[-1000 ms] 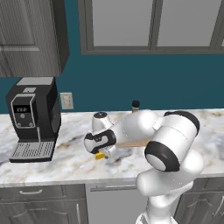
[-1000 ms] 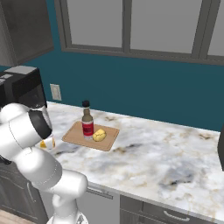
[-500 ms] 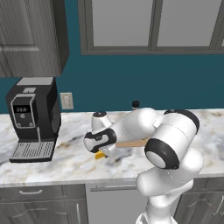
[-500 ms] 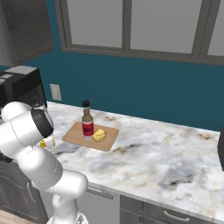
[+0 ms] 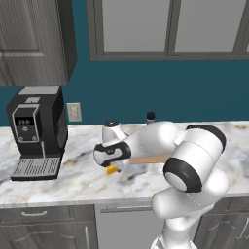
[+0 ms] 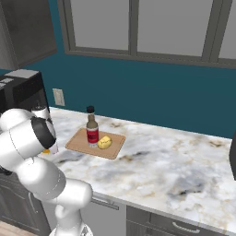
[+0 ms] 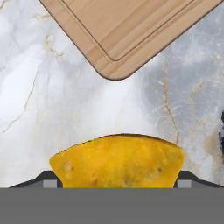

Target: Retrieve the reheated potato from the microwave, then place the potato, cheese, and condiment on the cutting board.

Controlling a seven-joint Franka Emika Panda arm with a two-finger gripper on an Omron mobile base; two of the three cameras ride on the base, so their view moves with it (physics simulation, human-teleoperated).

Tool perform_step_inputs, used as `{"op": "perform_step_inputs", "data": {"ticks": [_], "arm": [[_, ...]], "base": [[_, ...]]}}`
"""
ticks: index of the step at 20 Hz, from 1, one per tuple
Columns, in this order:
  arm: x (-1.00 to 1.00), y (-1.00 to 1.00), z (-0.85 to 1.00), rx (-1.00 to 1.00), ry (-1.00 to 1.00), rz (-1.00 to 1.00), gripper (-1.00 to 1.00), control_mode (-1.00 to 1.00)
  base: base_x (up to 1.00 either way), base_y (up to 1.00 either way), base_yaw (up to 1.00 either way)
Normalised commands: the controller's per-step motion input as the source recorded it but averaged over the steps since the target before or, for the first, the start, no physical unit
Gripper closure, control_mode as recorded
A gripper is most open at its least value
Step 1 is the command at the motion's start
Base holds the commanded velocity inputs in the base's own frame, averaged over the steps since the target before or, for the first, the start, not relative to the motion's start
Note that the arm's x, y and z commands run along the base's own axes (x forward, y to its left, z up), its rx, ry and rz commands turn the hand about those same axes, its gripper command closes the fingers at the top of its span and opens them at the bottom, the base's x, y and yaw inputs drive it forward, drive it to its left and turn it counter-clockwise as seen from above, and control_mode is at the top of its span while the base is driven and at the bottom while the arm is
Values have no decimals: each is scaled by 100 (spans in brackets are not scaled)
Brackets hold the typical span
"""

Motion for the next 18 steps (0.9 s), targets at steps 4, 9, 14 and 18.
{"op": "perform_step_inputs", "data": {"ticks": [4, 9, 14, 18], "arm": [[0, -5, 41, 0, 1, 20, 100, -100], [7, -1, 31, -1, -1, 20, 100, -100], [5, -3, 10, -9, -9, 29, 100, -100], [22, 0, 8, -7, -11, 17, 100, -100]], "base": [[0, 0, 0], [0, 0, 0], [0, 0, 0], [0, 0, 0]]}}
